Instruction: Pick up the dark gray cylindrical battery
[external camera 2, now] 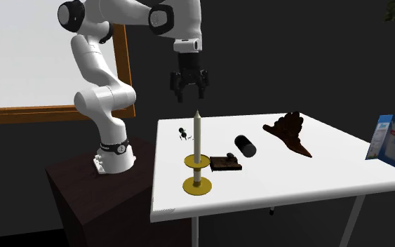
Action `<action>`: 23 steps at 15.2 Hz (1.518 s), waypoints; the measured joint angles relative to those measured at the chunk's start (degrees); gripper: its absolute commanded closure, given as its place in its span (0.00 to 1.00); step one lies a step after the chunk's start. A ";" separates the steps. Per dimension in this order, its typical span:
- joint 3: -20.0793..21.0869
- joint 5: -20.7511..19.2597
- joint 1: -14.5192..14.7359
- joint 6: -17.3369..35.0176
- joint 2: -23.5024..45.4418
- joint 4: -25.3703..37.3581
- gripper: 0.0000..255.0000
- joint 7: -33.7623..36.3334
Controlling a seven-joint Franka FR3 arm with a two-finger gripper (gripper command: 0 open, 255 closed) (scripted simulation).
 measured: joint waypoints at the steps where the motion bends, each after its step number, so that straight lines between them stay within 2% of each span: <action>1: 1.16 0.36 0.08 1.18 1.17 0.01 0.00 1.61; 6: 7.03 0.73 -0.24 7.93 9.32 1.41 0.00 9.91; 11: 12.97 -1.67 -0.99 13.89 19.34 5.10 0.00 19.66; 17: 17.74 -10.18 -1.18 19.92 34.66 12.15 0.00 33.33; 23: 17.16 -20.10 2.92 21.81 49.30 21.66 0.00 46.16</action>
